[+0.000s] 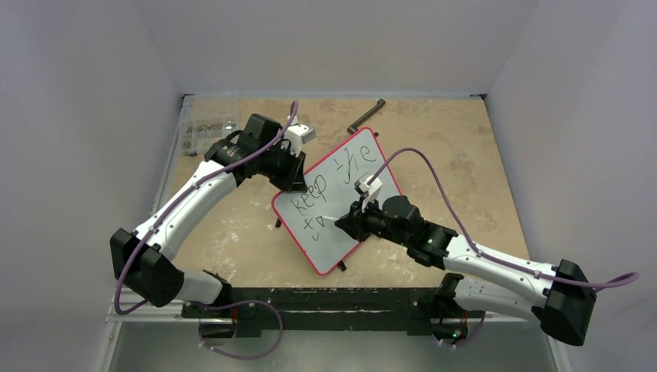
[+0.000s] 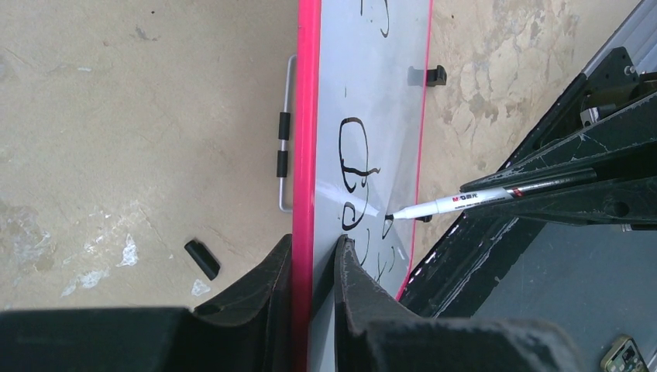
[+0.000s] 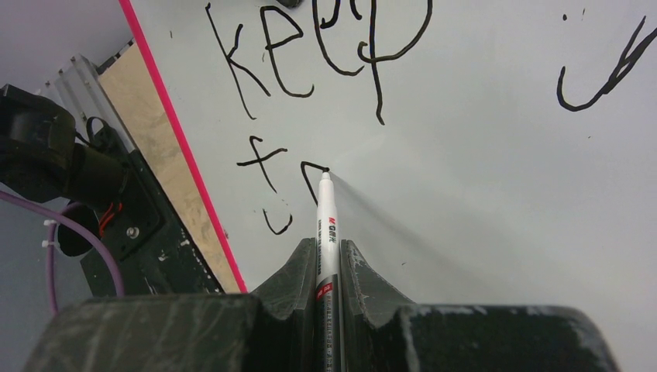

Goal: Write a sentence on the whiteboard

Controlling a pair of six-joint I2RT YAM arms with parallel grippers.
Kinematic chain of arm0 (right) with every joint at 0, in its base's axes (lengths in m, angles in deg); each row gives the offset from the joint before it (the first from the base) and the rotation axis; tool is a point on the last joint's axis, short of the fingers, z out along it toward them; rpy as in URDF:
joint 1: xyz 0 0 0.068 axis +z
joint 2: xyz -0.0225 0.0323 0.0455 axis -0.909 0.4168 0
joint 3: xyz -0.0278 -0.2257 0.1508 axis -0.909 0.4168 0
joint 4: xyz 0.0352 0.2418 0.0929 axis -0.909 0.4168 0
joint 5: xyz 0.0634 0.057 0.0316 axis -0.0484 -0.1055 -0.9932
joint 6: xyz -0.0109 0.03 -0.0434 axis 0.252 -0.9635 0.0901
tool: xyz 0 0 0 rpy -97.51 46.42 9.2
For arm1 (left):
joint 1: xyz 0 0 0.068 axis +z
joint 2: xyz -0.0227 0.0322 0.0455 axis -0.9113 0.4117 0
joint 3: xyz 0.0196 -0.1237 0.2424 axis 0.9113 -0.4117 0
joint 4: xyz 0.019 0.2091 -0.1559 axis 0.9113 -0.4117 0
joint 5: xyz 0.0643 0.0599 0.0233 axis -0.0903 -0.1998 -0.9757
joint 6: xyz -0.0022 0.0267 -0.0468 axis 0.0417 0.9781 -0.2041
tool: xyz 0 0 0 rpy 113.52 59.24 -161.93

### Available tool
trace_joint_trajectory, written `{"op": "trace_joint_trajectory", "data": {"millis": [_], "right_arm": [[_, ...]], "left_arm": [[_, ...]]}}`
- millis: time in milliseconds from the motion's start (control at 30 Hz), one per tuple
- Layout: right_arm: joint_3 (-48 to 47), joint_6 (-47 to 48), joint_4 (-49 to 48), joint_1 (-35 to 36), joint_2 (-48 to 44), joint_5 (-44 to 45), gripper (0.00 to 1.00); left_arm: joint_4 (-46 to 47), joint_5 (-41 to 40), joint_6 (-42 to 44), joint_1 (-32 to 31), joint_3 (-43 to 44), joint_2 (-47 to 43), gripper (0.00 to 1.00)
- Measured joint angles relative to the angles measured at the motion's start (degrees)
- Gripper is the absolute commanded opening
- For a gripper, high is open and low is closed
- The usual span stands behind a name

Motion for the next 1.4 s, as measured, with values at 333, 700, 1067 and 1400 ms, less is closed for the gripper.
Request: {"op": "trace_joint_trajectory", "data": {"millis": [333, 700, 1067, 1400], "right_arm": [[0.37, -0.11, 0.20, 0.00, -0.63, 0.42, 0.00], [3.82, -1.42, 1.05, -0.02, -3.87, 2.34, 0.00], [2.89, -1.51, 3.93, -0.04, -4.87, 2.40, 0.00], [0.85, -1.42, 2.91, -0.04, -6.95, 2.16, 0.00]], "left_arm": [[-0.13, -0.09, -0.04, -0.02, -0.02, -0.04, 0.00], [-0.17, -0.09, -0.07, -0.02, -0.02, -0.07, 0.00], [-0.20, -0.09, -0.07, -0.07, -0.02, -0.17, 0.00], [-0.22, -0.09, -0.07, -0.07, -0.02, -0.17, 0.00]]}}
